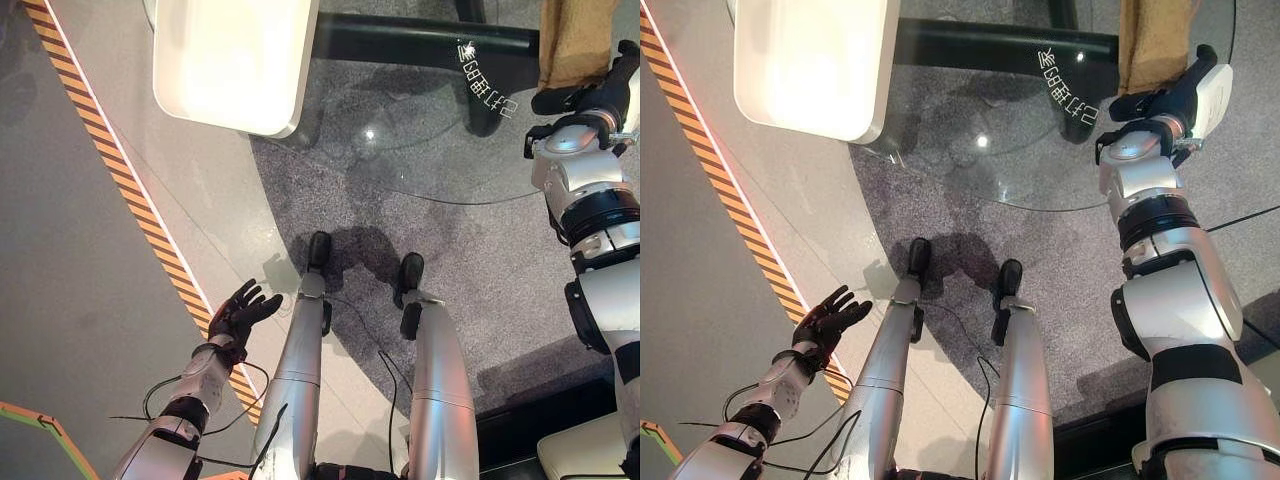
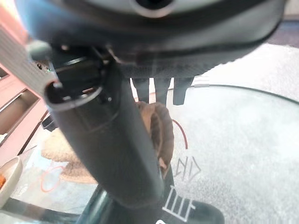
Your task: Wipe the table with a cloth and put it in the basket.
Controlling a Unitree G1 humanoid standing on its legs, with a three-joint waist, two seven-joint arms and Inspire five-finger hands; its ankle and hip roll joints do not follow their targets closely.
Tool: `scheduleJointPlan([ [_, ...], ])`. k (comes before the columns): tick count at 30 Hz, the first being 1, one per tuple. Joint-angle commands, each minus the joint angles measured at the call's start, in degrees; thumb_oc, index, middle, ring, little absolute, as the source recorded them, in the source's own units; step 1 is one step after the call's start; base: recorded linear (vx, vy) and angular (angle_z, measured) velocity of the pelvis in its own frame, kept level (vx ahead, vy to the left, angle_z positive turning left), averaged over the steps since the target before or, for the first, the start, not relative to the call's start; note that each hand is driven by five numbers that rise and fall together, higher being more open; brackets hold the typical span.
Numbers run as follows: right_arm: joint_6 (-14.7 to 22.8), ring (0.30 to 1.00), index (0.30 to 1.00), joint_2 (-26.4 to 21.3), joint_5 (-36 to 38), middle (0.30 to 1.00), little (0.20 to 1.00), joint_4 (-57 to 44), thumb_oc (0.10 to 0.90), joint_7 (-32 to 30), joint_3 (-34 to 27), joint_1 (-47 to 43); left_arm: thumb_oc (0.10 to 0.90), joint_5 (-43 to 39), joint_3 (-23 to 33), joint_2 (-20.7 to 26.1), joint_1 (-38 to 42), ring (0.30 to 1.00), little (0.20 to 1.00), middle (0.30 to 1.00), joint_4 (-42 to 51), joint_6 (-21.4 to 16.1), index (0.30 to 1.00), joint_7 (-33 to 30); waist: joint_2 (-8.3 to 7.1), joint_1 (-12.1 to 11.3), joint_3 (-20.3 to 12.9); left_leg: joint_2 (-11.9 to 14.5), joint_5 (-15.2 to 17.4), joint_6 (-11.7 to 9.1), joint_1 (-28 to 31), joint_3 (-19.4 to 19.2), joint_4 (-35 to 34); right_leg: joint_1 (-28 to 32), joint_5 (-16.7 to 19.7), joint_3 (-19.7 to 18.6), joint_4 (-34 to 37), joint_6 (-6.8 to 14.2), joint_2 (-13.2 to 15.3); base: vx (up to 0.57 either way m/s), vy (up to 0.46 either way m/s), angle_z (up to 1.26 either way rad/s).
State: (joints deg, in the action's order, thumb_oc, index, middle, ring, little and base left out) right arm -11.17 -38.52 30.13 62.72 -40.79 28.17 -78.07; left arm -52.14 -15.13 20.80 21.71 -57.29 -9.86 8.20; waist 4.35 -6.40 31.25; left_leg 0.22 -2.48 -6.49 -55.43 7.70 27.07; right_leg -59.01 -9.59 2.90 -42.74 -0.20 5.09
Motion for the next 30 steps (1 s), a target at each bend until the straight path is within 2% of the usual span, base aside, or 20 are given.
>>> scheduleJointPlan([
  [1, 6.9, 0.9, 0.9, -5.1, 4.2, 0.9, 0.9, 0.1, 0.8, 1.0, 2.2, -6.6, 0.8, -0.9, -0.2, -0.1, -5.8, 0.9, 0.9, 0.9, 0.5, -2.2, 0.9, 0.0, 2.51, -0.5, -1.5, -2.9, 6.3, 6.2, -0.9, -5.4, 4.8, 1.2, 1.3, 4.4, 4.6, -2.0, -1.4, 0.0, 0.0, 0.0],
  [12, 11.5, 0.9, 0.9, -4.4, 12.2, 0.9, 0.9, -0.1, 0.8, 6.1, -1.9, -5.3, 0.8, -1.0, -0.5, -0.8, -6.7, 0.9, 0.9, 0.9, 0.8, -2.6, 0.9, 0.0, 3.04, -0.5, -1.5, -3.1, 6.4, 6.2, -1.2, -5.5, 5.0, 0.5, 1.0, 4.3, 3.8, -2.1, -1.4, 0.0, 0.0, 0.0],
  [18, 10.4, 0.9, 0.9, -3.9, 11.8, 0.9, 0.9, -0.3, 0.8, 7.5, -2.3, -5.0, 0.8, -0.9, -0.5, -0.9, -6.5, 0.9, 0.9, 0.9, 0.8, -2.5, 0.9, 0.2, 3.21, -0.5, -1.5, -3.1, 6.2, 6.2, -1.4, -5.6, 4.8, 0.1, 1.0, 4.3, 3.7, -2.2, -1.3, 0.0, 0.0, 0.0],
  [22, 7.8, 0.9, 0.9, -3.8, 11.2, 0.9, 0.9, 0.1, 0.8, 9.9, -1.9, -5.0, 0.8, -1.0, -0.8, -1.0, -6.5, 0.9, 0.9, 0.9, 1.1, -2.4, 0.9, 0.2, 3.3, -0.6, -1.5, -3.1, 6.3, 6.2, -1.9, -5.6, 5.1, -0.4, 1.0, 4.3, 3.4, -2.2, -1.2, 0.0, 0.0, 0.0],
  [23, 5.9, 0.9, 0.9, -3.9, 10.8, 0.9, 0.9, 0.4, 0.8, 11.3, -1.8, -5.0, 0.8, -0.7, -0.8, -0.9, -6.5, 0.9, 0.9, 0.9, 1.1, -2.4, 0.9, 0.2, 3.24, -0.6, -1.5, -3.1, 6.2, 6.1, -1.8, -5.6, 5.1, -0.3, 1.0, 4.3, 3.4, -2.2, -1.2, 0.0, 0.0, 0.0],
  [30, 3.7, 0.9, 0.9, -3.7, 8.6, 0.9, 0.9, 1.9, 0.8, 15.0, -0.4, -5.2, 0.8, -0.7, -0.9, -0.7, -6.5, 0.9, 0.9, 0.9, 1.1, -2.4, 0.9, 0.4, 3.22, -0.9, -1.5, -3.0, 6.0, 6.2, -1.8, -5.6, 4.9, -0.4, 1.2, 4.5, 3.2, -2.2, -1.2, 0.0, 0.0, 0.0],
])
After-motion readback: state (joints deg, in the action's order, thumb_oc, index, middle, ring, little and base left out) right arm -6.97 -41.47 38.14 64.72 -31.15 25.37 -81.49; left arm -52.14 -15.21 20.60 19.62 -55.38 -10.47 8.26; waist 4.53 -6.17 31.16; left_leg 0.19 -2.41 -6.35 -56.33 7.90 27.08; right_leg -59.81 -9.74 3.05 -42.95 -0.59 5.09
